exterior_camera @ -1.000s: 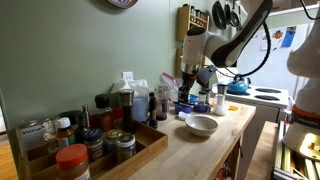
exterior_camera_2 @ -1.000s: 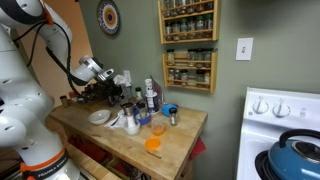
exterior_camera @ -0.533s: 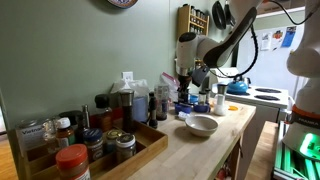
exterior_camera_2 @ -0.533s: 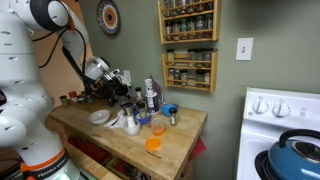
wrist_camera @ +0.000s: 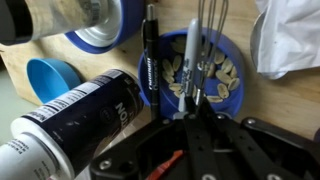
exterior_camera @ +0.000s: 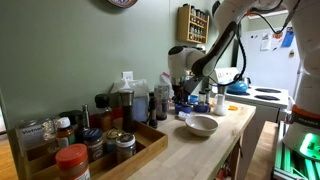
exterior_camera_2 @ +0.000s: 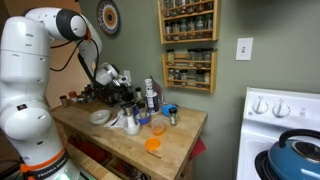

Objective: Remove the egg mixer from the white bowl and put it on top of the blue bowl

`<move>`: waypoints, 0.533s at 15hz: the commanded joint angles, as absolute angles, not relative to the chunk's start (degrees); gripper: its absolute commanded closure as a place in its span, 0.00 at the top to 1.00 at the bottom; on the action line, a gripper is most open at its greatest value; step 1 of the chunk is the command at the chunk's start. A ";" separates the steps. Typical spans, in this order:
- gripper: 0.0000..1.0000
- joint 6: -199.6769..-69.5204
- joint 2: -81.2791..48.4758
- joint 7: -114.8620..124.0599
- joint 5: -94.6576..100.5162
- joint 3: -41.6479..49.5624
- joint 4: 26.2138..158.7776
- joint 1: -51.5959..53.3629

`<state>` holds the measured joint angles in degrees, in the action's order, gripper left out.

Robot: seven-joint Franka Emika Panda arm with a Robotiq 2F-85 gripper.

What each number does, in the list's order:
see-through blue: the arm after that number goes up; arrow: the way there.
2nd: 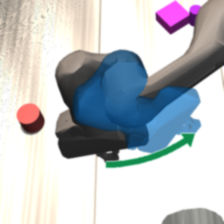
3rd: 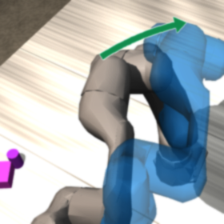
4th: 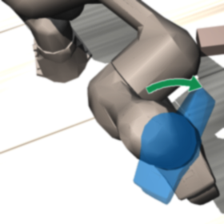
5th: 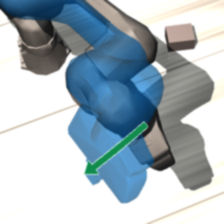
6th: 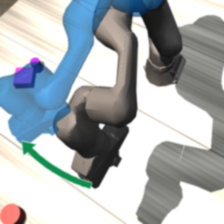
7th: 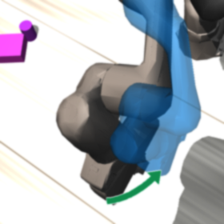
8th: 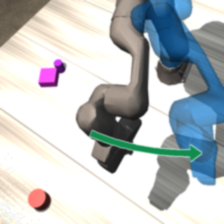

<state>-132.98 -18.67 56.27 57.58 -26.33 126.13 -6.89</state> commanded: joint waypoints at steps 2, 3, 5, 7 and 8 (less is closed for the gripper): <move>0.02 -136.28 -19.92 54.11 50.72 -15.51 123.15 2.95; 0.02 -136.10 -19.13 52.90 49.95 -14.19 123.98 4.17; 0.02 -135.62 -18.57 51.61 49.14 -11.93 124.74 6.13; 0.02 -136.03 -17.54 50.15 48.03 -10.47 125.98 7.00; 0.02 -136.44 -16.92 49.20 47.24 -10.04 126.67 7.26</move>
